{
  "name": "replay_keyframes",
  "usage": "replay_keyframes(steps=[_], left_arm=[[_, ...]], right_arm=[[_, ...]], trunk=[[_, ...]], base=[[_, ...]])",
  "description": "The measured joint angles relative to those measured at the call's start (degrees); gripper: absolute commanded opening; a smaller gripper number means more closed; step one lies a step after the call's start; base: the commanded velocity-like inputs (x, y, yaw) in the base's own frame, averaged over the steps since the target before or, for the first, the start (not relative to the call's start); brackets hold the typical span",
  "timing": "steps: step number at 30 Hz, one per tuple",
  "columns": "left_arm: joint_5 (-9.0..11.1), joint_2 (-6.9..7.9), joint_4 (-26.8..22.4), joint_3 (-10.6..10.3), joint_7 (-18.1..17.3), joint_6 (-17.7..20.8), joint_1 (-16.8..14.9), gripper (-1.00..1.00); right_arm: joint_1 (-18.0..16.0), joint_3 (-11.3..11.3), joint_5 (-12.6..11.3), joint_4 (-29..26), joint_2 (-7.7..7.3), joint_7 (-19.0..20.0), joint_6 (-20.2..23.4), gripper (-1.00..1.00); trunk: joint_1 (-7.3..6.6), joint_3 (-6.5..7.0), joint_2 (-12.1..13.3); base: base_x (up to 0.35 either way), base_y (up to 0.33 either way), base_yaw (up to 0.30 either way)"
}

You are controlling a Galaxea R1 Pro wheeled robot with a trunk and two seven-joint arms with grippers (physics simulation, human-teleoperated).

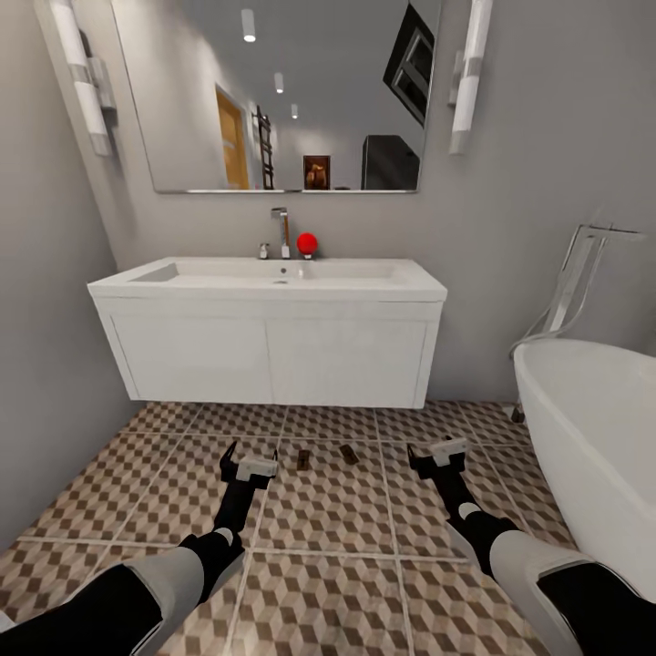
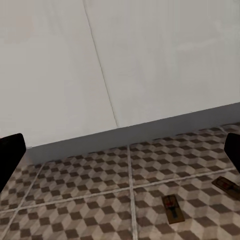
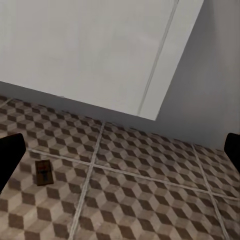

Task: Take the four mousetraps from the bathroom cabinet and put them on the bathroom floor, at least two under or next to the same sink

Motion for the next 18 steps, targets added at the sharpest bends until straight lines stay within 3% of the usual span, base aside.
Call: replay_keyframes(steps=[18], left_arm=[[0.0, 0.0, 0.0, 0.0, 0.0, 0.1, 0.0, 1.0]], right_arm=[[0.0, 0.0, 0.0, 0.0, 0.56, 0.0, 0.1, 1.0]], trunk=[[-3.95, 3.23, 7.2]], base=[[0.0, 0.0, 0.0]])
